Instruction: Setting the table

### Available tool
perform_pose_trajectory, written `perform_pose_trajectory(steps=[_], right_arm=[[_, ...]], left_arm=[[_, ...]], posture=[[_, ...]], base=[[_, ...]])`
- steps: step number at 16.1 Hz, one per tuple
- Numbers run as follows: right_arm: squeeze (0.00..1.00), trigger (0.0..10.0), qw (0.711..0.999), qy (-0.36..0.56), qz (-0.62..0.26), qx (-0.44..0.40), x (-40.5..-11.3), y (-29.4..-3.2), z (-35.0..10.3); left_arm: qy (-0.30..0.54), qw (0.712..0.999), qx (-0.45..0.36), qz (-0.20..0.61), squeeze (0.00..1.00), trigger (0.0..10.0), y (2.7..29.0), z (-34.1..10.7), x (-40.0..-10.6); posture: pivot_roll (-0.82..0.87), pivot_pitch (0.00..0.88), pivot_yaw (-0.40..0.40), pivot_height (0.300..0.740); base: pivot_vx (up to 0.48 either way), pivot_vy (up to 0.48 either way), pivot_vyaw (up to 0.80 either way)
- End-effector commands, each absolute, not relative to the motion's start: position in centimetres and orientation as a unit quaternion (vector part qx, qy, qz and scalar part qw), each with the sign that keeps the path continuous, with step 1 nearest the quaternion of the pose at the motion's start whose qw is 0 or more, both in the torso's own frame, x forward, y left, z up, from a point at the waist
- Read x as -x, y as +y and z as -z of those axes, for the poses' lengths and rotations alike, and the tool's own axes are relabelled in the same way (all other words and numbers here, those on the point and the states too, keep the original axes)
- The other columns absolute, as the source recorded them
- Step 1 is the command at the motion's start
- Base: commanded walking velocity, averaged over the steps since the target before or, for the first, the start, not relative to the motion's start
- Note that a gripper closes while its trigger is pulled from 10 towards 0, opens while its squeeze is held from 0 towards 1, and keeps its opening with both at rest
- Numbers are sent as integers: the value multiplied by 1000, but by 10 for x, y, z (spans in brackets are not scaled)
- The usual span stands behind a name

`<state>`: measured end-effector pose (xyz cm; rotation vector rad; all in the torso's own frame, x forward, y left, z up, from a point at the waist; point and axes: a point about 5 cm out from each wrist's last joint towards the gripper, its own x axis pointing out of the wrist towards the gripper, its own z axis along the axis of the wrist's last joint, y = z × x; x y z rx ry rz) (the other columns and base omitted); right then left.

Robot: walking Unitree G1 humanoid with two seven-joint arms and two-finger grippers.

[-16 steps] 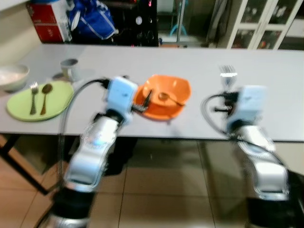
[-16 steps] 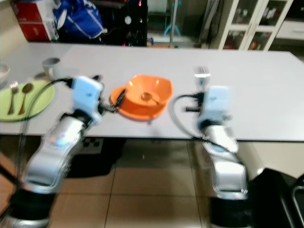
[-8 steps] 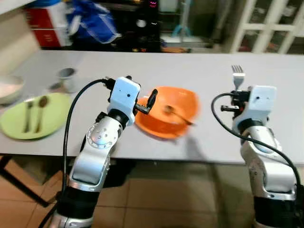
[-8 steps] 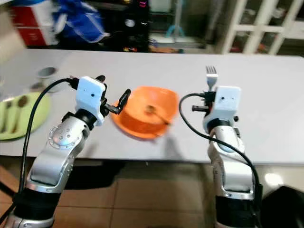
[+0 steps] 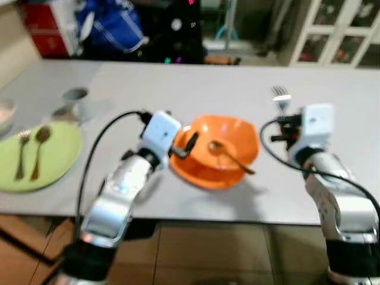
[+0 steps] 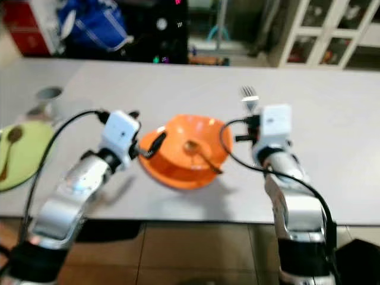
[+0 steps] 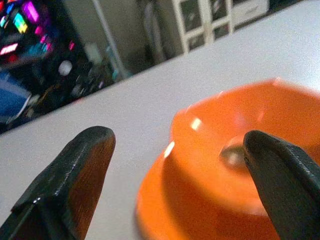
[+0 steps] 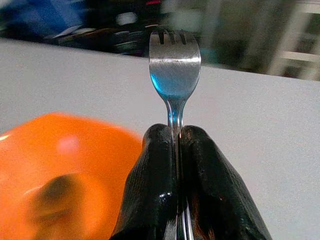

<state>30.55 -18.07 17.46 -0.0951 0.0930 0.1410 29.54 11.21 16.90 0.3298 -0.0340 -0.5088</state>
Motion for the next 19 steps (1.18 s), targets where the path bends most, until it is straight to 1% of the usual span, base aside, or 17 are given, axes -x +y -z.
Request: perform_pose_trajectory(steps=[1,4,8,9,11,14,16,19], right_arm=[[0,10000,992,60,-96,48,-307,-179,-175],[0,10000,984,87,-139,70,-311,-181,-177],[0,10000,965,132,-205,101,-314,-172,-170],[0,10000,958,150,-219,105,-319,-168,-166],[0,10000,953,168,-225,110,-321,-166,-162],[0,10000,944,209,-217,135,-334,-167,-148],[0,10000,938,232,-212,148,-340,-172,-143],[0,10000,937,252,-203,129,-349,-176,-143]], left_arm=[[-16,951,-163,261,0,10000,113,-171,-292],[-5,943,-166,288,0,10000,116,-170,-289],[14,932,-163,323,0,10000,113,-166,-281],[24,925,-164,341,0,10000,112,-163,-277],[29,921,-165,353,0,10000,112,-161,-275],[39,912,-158,377,0,10000,111,-161,-269],[42,912,-152,379,0,10000,111,-161,-268],[47,908,-149,389,0,10000,110,-161,-267]], posture=[[-63,0,2,740],[-63,0,5,740],[-60,0,6,740],[-60,0,6,740],[-60,0,9,740],[-55,0,8,740],[-55,0,8,740],[-47,0,5,740]], base=[[0,0,0],[0,0,0],[0,0,0],[0,0,0],[0,0,0],[0,0,0],[0,0,0],[0,0,0]])
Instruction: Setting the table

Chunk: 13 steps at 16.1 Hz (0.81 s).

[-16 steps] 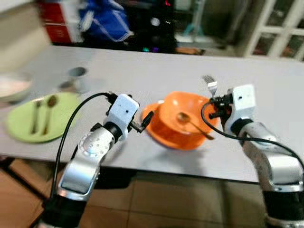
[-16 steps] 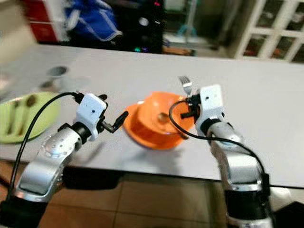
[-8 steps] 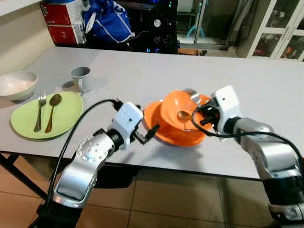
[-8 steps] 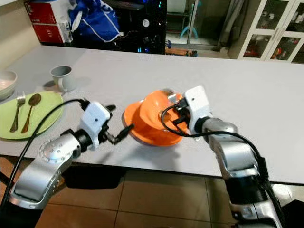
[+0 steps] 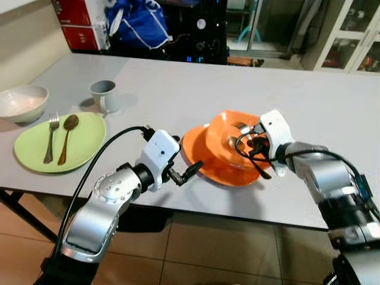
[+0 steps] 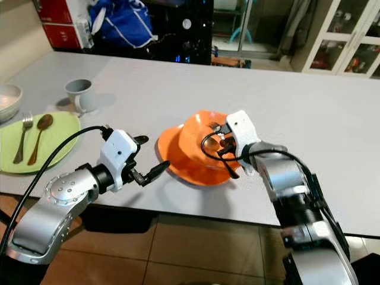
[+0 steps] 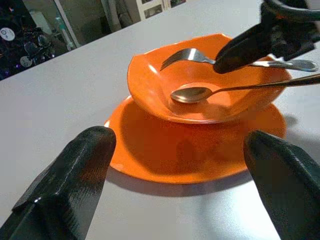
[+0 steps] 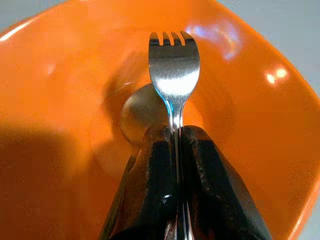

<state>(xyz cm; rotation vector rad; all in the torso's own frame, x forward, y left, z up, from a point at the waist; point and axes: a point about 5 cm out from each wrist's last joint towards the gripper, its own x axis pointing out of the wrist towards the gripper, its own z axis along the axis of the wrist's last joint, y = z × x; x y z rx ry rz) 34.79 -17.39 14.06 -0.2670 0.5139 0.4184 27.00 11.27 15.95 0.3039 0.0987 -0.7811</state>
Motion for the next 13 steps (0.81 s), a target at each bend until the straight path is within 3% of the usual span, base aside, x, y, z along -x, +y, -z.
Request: perform_pose_trajectory(steps=[1,3,4,9,10,11,12,13], right_arm=[[110,10000,936,256,-208,122,-351,-176,-144],[933,10000,935,256,-215,119,-353,-176,-146],[1000,10000,935,256,-217,118,-355,-177,-147],[1000,10000,937,244,-217,121,-359,-177,-154],[953,10000,943,224,-210,131,-361,-178,-164],[227,10000,945,210,-212,134,-361,-177,-171],[0,10000,956,167,-205,129,-357,-178,-193],[0,10000,966,128,-192,116,-351,-179,-211]], left_arm=[[50,906,-150,393,0,10000,110,-160,-266],[52,905,-150,395,0,10000,110,-160,-265],[53,904,-149,396,0,10000,110,-160,-265],[52,904,-151,396,0,10000,110,-161,-265],[38,912,-159,375,0,10000,112,-164,-268],[34,920,-163,355,0,10000,114,-166,-272],[9,941,-157,301,0,10000,119,-174,-280],[-14,955,-144,260,0,10000,123,-183,-286]], posture=[[-47,0,5,740],[-47,0,6,740],[-47,0,7,740],[-47,0,7,740],[-43,0,7,740],[-40,0,5,740],[-33,0,-4,740],[-34,0,-5,740]], base=[[0,0,0],[0,0,0],[0,0,0],[0,0,0],[0,0,0],[0,0,0],[0,0,0],[0,0,0]])
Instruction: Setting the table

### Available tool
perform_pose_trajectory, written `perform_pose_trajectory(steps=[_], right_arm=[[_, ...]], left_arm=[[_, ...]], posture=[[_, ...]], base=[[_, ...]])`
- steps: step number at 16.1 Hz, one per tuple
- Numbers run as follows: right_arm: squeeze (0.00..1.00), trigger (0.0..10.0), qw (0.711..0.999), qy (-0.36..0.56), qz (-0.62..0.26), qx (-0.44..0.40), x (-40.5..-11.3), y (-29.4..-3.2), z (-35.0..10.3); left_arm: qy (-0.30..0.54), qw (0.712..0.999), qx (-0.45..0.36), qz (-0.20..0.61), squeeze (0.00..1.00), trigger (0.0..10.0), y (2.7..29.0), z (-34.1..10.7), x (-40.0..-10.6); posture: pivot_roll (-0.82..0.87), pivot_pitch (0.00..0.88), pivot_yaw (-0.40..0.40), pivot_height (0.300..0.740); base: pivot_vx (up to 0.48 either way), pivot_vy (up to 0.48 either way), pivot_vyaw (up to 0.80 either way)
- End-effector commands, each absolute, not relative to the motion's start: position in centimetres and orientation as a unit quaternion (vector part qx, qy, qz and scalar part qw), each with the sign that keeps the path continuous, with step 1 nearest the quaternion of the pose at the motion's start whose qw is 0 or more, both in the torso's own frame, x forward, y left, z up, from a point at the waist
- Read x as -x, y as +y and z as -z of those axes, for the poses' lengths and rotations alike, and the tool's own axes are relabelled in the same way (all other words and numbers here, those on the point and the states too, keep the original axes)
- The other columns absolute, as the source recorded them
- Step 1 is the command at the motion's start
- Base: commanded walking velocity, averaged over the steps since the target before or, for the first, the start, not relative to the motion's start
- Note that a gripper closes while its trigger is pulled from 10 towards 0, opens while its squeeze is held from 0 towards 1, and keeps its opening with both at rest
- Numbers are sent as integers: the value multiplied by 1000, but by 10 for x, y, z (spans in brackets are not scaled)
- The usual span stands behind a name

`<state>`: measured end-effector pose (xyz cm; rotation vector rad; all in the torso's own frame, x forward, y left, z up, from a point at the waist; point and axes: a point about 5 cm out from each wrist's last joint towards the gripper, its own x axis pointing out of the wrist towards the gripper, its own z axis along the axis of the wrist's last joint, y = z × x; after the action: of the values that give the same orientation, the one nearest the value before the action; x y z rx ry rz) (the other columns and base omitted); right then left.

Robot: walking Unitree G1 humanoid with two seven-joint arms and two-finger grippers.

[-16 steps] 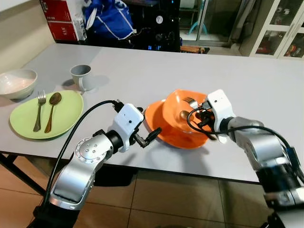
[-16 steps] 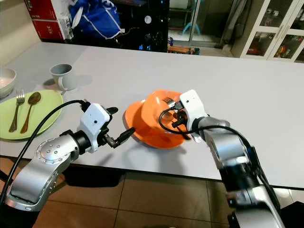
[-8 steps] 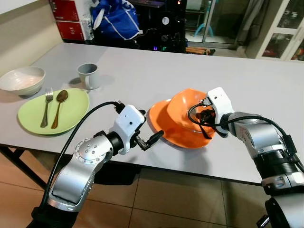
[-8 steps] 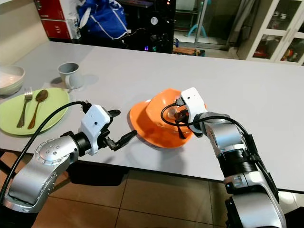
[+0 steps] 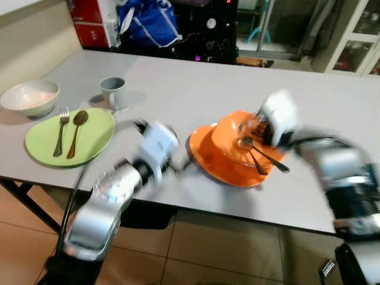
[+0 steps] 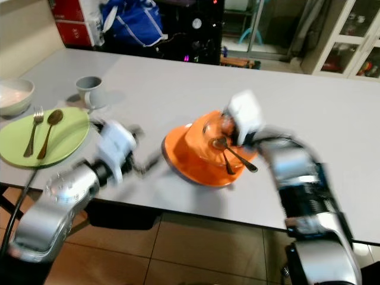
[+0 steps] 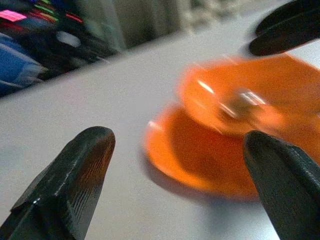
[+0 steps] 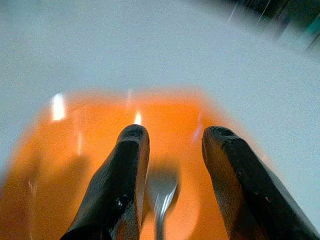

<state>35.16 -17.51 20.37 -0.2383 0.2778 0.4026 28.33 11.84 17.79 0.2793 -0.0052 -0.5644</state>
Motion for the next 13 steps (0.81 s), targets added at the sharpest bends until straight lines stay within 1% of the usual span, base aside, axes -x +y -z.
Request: perform_pose_trajectory(steps=[1,2,3,4,5,7,9,13], right_arm=[[0,10000,978,93,-169,83,-345,-181,-224],[0,10000,989,48,-132,44,-337,-182,-235],[0,10000,995,7,-104,-3,-326,-179,-240],[0,10000,993,-27,-101,-50,-315,-173,-237],[0,10000,992,-42,-95,-74,-307,-169,-233],[0,10000,993,-35,-83,-75,-294,-162,-219],[0,10000,992,-47,-72,-96,-285,-158,-218],[0,10000,990,-63,-77,-105,-281,-151,-219]], left_arm=[[-23,961,-141,238,0,10000,126,-188,-289],[-27,964,-140,225,0,10000,127,-191,-290],[-32,964,-140,222,0,10000,127,-194,-290],[-35,965,-141,217,0,10000,127,-196,-289],[-38,967,-142,211,0,10000,127,-197,-289],[-44,968,-140,204,0,10000,126,-202,-288],[-50,972,-141,181,0,10000,129,-206,-291],[-58,975,-150,155,0,10000,133,-212,-292]], posture=[[-39,0,0,740],[-44,0,5,740],[-48,0,14,740],[-48,0,19,740],[-43,0,25,740],[-38,0,20,740],[-44,0,16,740],[-12,0,3,740]], base=[[0,0,0],[0,0,0],[0,0,0],[0,382,0],[0,398,0],[0,414,0],[0,414,0],[0,415,0]])
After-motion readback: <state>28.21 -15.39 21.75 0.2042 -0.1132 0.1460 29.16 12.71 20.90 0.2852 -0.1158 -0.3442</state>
